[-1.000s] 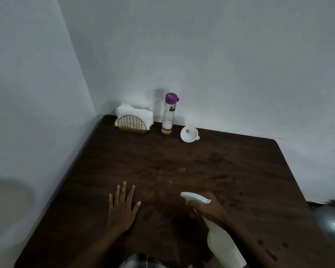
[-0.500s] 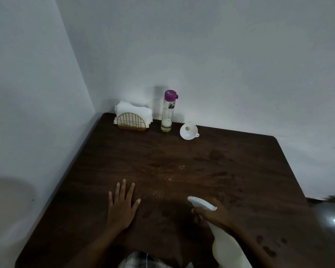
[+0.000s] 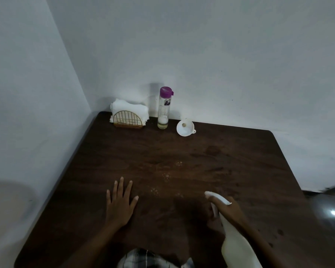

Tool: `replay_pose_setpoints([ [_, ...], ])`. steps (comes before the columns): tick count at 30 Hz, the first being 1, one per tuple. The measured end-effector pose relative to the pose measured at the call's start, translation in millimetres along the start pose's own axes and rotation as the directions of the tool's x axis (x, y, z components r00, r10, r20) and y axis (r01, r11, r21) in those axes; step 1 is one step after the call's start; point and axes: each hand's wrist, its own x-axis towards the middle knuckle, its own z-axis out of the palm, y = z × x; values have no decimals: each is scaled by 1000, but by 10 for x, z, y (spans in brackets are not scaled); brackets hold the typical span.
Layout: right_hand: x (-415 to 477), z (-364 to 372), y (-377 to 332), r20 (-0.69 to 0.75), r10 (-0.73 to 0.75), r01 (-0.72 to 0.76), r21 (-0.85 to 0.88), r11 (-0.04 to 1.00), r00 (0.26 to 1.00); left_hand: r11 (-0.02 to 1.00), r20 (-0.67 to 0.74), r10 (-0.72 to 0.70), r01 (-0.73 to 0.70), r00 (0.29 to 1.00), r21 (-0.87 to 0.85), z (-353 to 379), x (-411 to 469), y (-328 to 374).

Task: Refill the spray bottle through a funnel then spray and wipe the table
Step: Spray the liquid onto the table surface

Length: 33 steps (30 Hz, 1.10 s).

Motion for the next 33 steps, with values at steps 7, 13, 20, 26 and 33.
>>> replay_pose_setpoints([
  [7, 79, -179, 0, -62, -54, 55, 18, 998, 997, 1000, 16, 4, -4, 1000, 3, -43, -12, 12],
  [13, 100, -246, -68, 28, -78, 78, -3, 997, 997, 1000, 40, -12, 12, 999, 10, -121, -22, 97],
  [20, 244, -320, -127, -23, -121, 121, 14, 993, 992, 998, 69, -62, 61, 996, 19, -147, -28, 233],
  [26, 375, -348, -238, -209, -7, 15, 36, 999, 978, 996, 89, -86, 87, 992, -14, -157, 2, 269],
  [33, 227, -405, -215, -42, 35, -34, 32, 999, 998, 997, 111, -82, 83, 991, -6, -177, 2, 235],
])
